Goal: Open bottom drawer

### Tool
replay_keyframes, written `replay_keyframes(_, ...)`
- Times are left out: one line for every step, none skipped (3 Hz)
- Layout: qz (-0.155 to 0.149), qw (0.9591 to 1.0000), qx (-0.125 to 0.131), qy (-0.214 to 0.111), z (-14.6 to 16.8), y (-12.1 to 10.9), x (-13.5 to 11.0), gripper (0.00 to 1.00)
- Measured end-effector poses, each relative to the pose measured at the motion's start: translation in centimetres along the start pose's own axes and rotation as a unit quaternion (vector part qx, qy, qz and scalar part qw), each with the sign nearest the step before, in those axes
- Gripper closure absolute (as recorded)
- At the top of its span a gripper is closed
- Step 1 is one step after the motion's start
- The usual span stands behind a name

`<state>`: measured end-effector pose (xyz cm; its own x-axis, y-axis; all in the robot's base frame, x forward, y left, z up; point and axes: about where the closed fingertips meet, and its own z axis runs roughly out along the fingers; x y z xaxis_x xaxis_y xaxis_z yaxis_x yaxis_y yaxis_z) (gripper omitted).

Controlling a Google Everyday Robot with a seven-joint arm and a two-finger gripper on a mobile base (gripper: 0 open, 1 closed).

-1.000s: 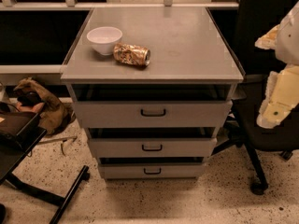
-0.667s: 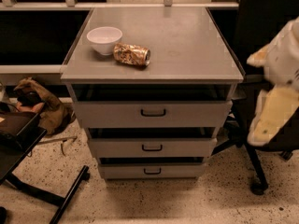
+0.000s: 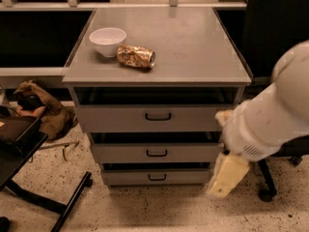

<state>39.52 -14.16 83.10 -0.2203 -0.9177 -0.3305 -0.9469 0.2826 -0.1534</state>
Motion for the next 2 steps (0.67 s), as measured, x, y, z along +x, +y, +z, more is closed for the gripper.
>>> replay_keyframes(0.001, 1.0000, -0.005, 0.005, 2.76, 1.20, 0.87, 0.00)
replay_keyframes(0.001, 1.0000, -0.005, 0.005, 2.76, 1.21, 0.87, 0.00)
